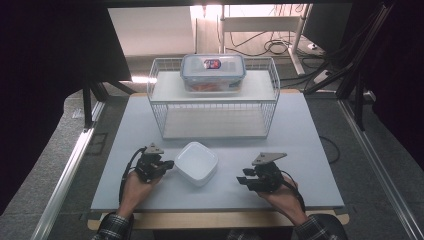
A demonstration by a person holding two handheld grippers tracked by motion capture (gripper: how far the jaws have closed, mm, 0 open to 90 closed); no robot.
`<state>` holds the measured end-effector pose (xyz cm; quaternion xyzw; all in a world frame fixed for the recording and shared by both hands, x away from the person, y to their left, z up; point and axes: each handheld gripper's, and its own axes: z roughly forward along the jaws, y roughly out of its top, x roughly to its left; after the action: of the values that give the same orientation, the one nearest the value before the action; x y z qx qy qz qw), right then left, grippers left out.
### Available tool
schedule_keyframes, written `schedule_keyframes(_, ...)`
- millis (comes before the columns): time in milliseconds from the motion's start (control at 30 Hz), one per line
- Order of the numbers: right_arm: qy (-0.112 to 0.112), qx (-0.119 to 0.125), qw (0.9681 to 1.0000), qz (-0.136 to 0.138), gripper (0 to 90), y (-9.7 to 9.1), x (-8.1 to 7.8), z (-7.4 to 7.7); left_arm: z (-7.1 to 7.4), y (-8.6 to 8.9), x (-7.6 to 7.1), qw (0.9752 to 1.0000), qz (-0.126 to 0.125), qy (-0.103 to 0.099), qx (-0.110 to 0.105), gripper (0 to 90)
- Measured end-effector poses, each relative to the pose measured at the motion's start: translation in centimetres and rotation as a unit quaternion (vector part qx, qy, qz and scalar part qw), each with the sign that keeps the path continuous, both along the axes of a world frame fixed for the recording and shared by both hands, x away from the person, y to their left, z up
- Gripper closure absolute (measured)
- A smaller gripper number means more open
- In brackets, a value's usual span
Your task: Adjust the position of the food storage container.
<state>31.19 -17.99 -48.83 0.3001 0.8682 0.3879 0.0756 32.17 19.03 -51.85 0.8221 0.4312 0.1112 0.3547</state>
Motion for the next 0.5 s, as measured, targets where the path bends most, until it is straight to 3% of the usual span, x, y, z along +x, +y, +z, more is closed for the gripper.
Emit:
schedule_keyframes(100,0.01,0.001,0.9999,0.013,78.9,1.9,0.3,-0.4,0.0,-0.7,-0.2,0.9999,-0.013,0.003,-0.008,89.8)
schedule_keyframes(233,0.002,-0.022,0.9997,0.012,85.8,3.5,0.7,-0.8,0.0,-1.9,-0.4,0.9993,-0.032,0.008,-0.017,89.8)
schedule_keyframes(500,0.003,-0.01,0.9997,-0.022,86.4,1.9,2.4,-1.1,0.2,-4.9,-1.1,0.9965,-0.08,0.011,-0.02,89.0)
